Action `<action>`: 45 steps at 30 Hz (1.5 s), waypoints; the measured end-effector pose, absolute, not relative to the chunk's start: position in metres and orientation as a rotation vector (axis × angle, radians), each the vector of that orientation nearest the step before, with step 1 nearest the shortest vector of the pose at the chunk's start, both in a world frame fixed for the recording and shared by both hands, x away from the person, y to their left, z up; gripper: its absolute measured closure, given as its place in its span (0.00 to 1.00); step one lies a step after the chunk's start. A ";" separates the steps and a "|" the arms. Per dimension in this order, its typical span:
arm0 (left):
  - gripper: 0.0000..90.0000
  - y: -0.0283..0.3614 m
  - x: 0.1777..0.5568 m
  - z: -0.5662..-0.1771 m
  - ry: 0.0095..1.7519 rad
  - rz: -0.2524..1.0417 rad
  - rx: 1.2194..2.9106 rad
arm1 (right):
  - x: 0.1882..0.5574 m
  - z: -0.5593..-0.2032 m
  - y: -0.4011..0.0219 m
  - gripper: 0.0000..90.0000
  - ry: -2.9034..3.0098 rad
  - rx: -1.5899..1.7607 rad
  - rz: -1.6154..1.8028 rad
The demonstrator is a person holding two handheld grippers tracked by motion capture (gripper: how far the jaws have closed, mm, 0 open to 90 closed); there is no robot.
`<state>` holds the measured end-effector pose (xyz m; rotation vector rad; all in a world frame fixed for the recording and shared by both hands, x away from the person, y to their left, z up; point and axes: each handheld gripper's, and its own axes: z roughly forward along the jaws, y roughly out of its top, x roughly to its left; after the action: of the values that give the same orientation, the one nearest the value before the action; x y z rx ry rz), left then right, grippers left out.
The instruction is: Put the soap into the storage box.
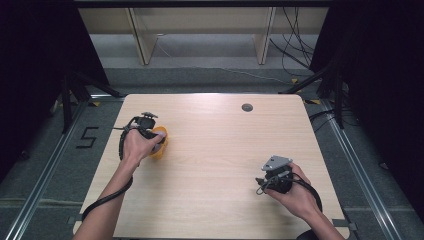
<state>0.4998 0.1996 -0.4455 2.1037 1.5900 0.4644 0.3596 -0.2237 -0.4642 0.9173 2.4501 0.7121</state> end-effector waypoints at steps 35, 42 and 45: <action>0.48 0.202 0.397 -0.436 1.274 0.476 2.117 | 0.359 -0.464 -0.224 0.47 2.447 0.915 0.710; 0.48 0.204 0.373 -0.460 1.236 0.444 2.130 | 0.359 -0.464 -0.224 0.47 2.449 0.908 0.710; 0.48 0.203 0.358 -0.479 1.195 0.456 2.104 | 0.359 -0.464 -0.224 0.47 2.453 0.913 0.714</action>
<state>0.3575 0.2035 -0.4794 2.1039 1.1952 0.4560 0.3592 -0.2241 -0.4638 0.9132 2.4532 0.7135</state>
